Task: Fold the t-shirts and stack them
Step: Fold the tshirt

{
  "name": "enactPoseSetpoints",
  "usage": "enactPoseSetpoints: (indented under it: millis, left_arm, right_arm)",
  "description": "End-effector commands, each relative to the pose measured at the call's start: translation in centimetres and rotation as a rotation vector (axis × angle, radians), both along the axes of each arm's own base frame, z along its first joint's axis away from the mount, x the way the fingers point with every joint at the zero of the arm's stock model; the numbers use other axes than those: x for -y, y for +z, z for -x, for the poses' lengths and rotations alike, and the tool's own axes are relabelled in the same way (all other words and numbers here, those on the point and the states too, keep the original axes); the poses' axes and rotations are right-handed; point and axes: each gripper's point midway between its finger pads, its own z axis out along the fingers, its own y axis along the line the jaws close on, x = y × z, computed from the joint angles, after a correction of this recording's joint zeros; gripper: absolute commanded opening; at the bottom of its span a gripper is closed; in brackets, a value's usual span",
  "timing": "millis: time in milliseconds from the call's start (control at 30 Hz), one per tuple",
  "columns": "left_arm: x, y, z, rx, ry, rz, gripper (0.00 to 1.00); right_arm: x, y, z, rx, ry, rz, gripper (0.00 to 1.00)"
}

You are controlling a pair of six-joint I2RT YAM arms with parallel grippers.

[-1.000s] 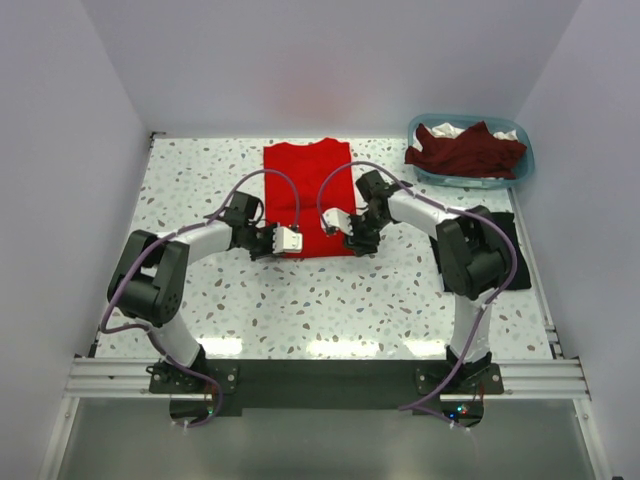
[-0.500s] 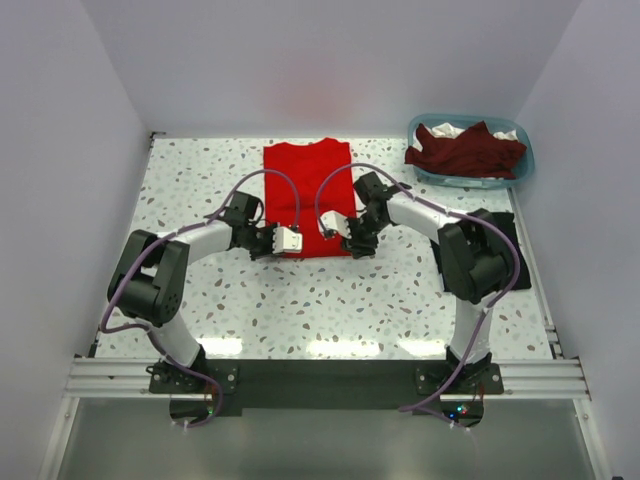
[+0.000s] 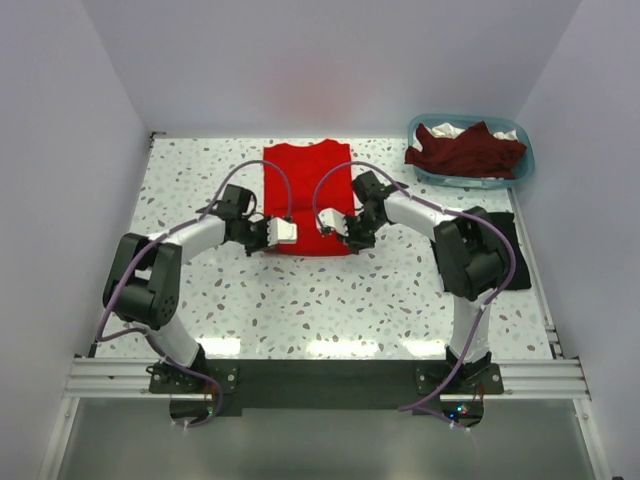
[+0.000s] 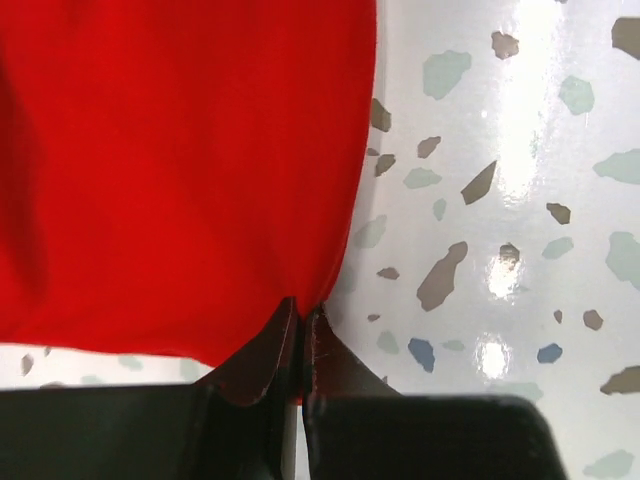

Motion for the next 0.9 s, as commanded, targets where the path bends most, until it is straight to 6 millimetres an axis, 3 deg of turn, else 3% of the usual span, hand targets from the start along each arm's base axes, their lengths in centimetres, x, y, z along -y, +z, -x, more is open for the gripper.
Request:
enactPoseSetpoints:
  millis: [0, 133, 267, 367, 400, 467, 500, 533, 600, 633, 700, 733, 800, 867]
  left_arm:
    - [-0.3, 5.6, -1.8, 0.059, 0.049, 0.079, 0.0]
    - [-0.5, 8.7, -2.4, 0.109, 0.045, 0.088, 0.0]
    - [-0.5, 9.9, -2.4, 0.127, 0.052, 0.098, 0.0]
    - [-0.5, 10.7, -1.1, 0.121, 0.04, 0.104, 0.0]
    - [-0.5, 10.6, 0.0, 0.092, 0.03, 0.107, 0.0]
    - [-0.2, 11.5, 1.8, 0.096, -0.003, 0.112, 0.0]
    - [-0.2, 11.1, 3.5, 0.047, -0.014, 0.111, 0.0]
    - [0.1, 11.9, 4.7, 0.047, -0.035, 0.118, 0.0]
    - [0.1, 11.8, 8.1, -0.045, -0.063, 0.127, 0.0]
    - [0.0, 12.6, 9.4, -0.044, -0.072, 0.137, 0.0]
    - [-0.1, 13.1, 12.4, -0.113, -0.083, 0.154, 0.0]
    - [-0.2, 14.1, 13.4, -0.101, -0.09, 0.168, 0.0]
    - [-0.3, 15.7, 15.2, -0.136, -0.084, 0.194, 0.0]
    - [-0.2, 16.7, 15.4, -0.146, -0.063, 0.212, 0.0]
  right_arm:
    - [-0.7, 5.8, -2.5, 0.068, -0.101, -0.081, 0.0]
    - [-1.0, 9.8, -3.7, 0.122, -0.13, -0.131, 0.0]
    - [-0.6, 11.4, -3.4, 0.14, -0.139, -0.128, 0.0]
    - [0.0, 12.1, -2.0, 0.132, -0.139, -0.122, 0.0]
    - [0.3, 11.5, -1.1, 0.108, -0.137, -0.113, 0.0]
    - [0.6, 12.4, 0.8, 0.119, -0.114, -0.113, 0.0]
    - [1.0, 11.7, 2.0, 0.1, -0.108, -0.099, 0.0]
    - [0.9, 12.7, 3.2, 0.111, -0.089, -0.112, 0.0]
    - [1.6, 12.4, 6.1, 0.054, -0.08, -0.098, 0.0]
    - [1.4, 13.9, 7.7, 0.058, -0.063, -0.128, 0.0]
    - [2.0, 14.4, 10.7, -0.001, -0.062, -0.123, 0.0]
    - [1.9, 16.1, 11.9, 0.022, -0.06, -0.155, 0.0]
    - [1.6, 18.0, 11.8, 0.042, -0.093, -0.197, 0.0]
    - [1.7, 18.1, 11.4, 0.033, -0.092, -0.167, 0.0]
